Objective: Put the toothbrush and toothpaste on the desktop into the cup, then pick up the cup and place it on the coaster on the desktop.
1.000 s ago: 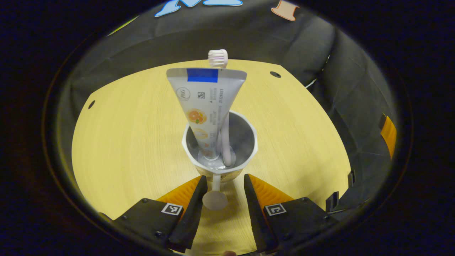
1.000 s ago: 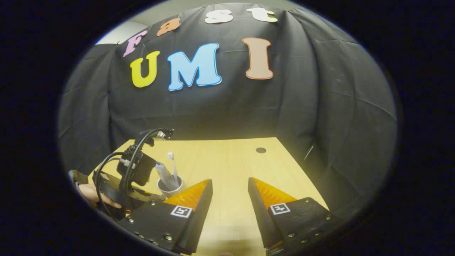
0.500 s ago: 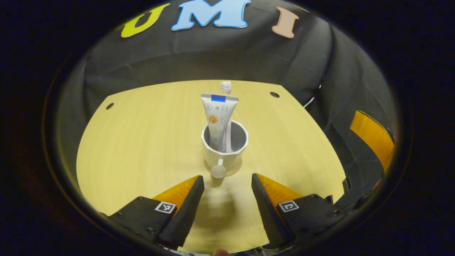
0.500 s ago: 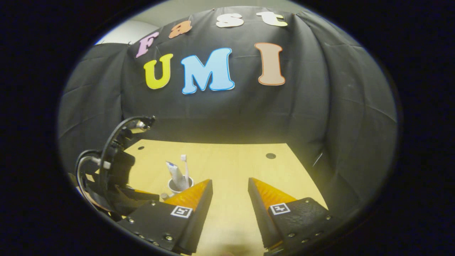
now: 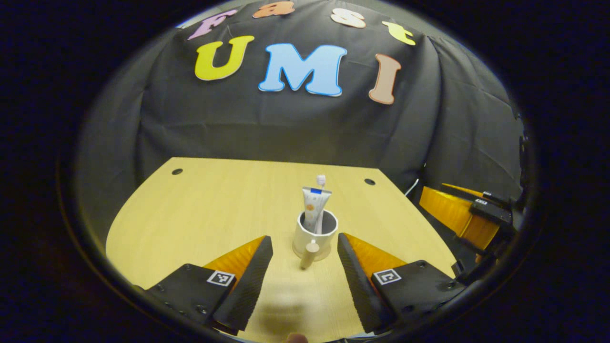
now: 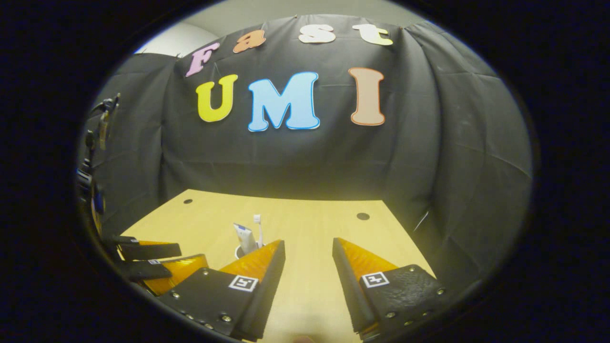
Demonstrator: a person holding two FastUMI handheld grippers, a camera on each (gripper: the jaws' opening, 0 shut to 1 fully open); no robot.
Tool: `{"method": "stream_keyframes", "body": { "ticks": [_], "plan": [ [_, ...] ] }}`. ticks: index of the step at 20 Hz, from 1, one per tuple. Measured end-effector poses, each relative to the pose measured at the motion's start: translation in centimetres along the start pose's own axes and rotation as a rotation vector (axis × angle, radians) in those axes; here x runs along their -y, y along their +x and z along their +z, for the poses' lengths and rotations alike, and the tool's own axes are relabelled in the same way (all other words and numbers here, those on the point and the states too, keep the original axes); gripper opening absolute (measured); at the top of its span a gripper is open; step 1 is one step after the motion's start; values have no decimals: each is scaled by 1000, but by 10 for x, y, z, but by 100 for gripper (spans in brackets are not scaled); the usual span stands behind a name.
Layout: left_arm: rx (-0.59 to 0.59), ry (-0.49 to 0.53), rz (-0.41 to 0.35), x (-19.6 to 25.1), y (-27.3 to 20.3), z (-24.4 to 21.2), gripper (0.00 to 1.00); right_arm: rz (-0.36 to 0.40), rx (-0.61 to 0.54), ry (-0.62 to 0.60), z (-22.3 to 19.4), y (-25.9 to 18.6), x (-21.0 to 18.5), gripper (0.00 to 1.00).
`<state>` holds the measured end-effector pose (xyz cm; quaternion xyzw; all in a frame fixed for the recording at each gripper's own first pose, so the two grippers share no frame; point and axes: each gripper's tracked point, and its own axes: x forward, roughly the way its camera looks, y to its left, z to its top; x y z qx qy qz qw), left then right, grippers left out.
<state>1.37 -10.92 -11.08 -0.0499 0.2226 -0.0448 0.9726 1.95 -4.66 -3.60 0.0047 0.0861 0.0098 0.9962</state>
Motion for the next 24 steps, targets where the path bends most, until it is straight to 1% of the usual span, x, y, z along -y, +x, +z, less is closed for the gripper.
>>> {"method": "stream_keyframes", "body": {
  "ticks": [1,3,4,5,6,8,9,10,11,13,14,15,18,19,20,24],
  "plan": [
    [33,-4,5,-4,-2,6,89,-14,14,-4,3,0,-1,65],
    [77,-3,10,-15,-9,19,89,-38,32,-17,7,-2,-2,65],
    [94,1,12,-17,-11,25,89,-44,35,-18,8,-4,-4,58],
    [114,6,13,-20,-11,30,90,-43,40,-16,9,-6,-7,58],
    [135,14,18,-24,-12,36,90,-45,40,-12,9,-7,-10,65],
    [171,37,26,-30,-13,46,90,-52,51,-15,11,-8,-13,64],
    [189,48,27,-33,-14,51,90,-53,61,-17,13,-7,-15,58],
    [206,56,24,-34,-14,54,90,-51,67,-16,15,-6,-17,58],
    [224,63,21,-36,-14,57,90,-50,71,-11,17,-6,-19,64],
    [242,80,20,-43,-15,62,91,-57,79,-2,22,-4,-20,64],
    [248,86,15,-44,-15,63,91,-64,85,0,25,-3,-19,58],
    [254,89,6,-43,-15,63,90,-71,88,-2,27,-2,-19,64],
    [279,103,-29,-40,-12,71,90,-93,100,-13,35,-6,-17,64],
    [285,105,-33,-40,-10,73,90,-92,107,-14,38,-8,-18,58],
    [292,106,-45,-39,-8,77,90,-92,111,-13,39,-9,-18,64],
    [311,119,-62,-30,-2,87,90,-130,105,-17,40,-13,-7,64]
  ]
}}
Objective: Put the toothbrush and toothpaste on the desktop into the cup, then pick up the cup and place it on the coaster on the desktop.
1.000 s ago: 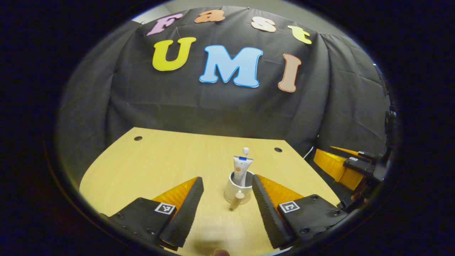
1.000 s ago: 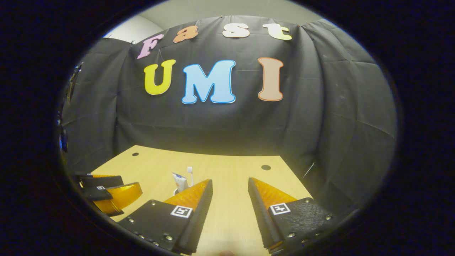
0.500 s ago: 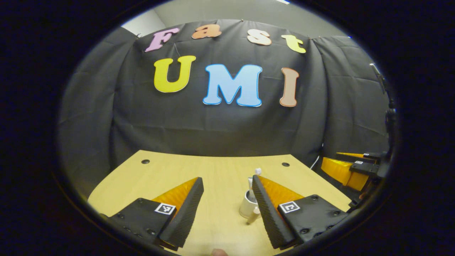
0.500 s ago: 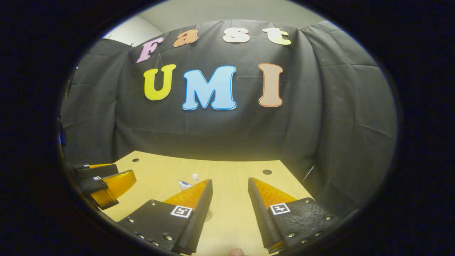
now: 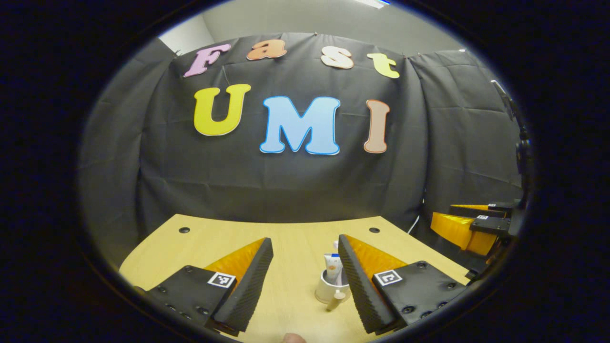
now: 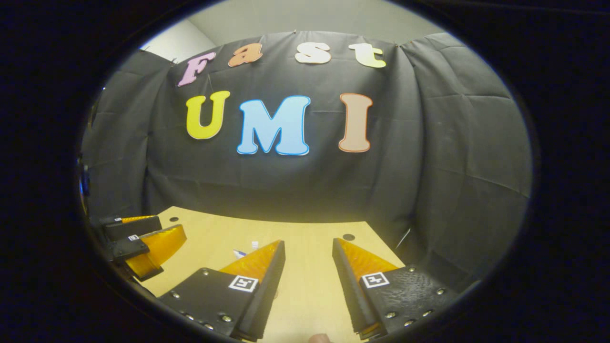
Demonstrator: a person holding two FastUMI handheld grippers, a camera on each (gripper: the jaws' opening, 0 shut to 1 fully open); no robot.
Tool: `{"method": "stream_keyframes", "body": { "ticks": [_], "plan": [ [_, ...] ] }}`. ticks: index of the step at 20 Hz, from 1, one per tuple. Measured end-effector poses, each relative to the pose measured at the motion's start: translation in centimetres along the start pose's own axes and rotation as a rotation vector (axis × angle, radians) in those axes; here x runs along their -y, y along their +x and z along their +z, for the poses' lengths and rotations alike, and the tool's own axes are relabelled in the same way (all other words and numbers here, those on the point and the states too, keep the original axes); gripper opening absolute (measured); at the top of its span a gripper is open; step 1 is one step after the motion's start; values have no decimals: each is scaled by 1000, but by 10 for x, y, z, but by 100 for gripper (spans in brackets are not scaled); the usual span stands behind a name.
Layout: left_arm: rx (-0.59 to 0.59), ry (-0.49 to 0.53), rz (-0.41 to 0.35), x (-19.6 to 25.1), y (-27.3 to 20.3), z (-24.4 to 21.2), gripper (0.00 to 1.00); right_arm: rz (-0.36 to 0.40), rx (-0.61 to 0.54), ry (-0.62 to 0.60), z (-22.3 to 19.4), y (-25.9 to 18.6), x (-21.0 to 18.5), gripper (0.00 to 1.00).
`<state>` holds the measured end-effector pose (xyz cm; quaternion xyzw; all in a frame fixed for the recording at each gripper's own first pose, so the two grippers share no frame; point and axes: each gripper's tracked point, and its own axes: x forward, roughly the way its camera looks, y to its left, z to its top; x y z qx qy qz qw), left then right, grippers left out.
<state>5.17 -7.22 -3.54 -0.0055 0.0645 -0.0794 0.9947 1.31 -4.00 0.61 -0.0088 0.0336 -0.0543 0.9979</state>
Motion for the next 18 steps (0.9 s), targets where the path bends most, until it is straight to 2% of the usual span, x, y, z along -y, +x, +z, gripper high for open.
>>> {"method": "stream_keyframes", "body": {
  "ticks": [2,4,8,14,17,18],
  "plan": [
    [-3,2,-4,8,5,0,90,-30,-6,-4,0,-1,11,64],
    [0,-1,0,16,5,1,90,-28,-9,-6,-4,-1,17,64],
    [7,-13,48,28,4,-1,90,12,14,-12,-3,3,31,64],
    [50,-85,127,50,1,9,90,91,75,-74,9,4,52,64],
    [67,-77,172,53,0,16,90,118,100,-73,15,3,59,64],
    [70,-65,184,56,1,19,90,131,105,-68,16,3,59,58]
  ]
}}
